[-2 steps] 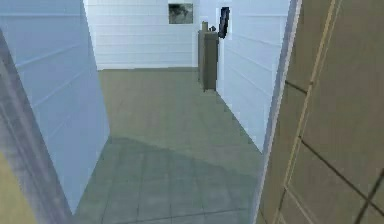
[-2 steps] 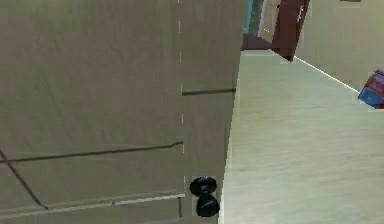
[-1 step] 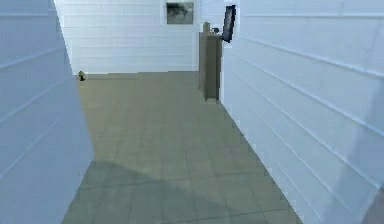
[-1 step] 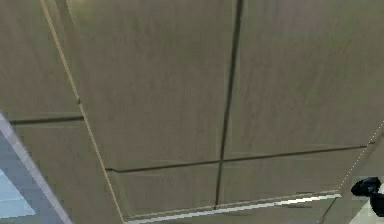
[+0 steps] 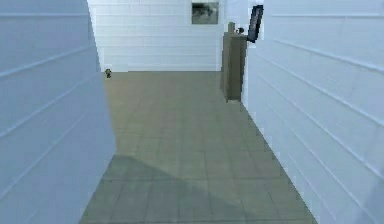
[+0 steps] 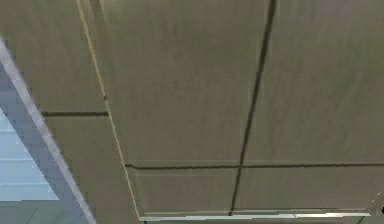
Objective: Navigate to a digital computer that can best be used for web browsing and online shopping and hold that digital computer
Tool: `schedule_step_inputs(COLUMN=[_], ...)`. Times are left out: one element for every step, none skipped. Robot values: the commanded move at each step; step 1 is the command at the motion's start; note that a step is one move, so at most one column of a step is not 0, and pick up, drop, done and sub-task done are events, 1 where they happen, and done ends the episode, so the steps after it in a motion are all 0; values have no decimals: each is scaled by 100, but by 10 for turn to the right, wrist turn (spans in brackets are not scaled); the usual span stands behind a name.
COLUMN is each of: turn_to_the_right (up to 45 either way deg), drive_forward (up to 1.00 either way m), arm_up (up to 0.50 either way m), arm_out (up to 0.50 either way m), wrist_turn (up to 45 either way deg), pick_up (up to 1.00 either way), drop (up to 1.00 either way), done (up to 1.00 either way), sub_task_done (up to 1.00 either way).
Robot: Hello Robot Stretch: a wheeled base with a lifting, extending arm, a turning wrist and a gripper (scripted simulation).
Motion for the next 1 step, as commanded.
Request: schedule_step_inputs(turn_to_the_right=[0], drive_forward=[30], arm_up=[0], arm_out=[0], wrist_turn=[0], pick_up=[0], drop=[0], done=[0], sub_task_done=[0])
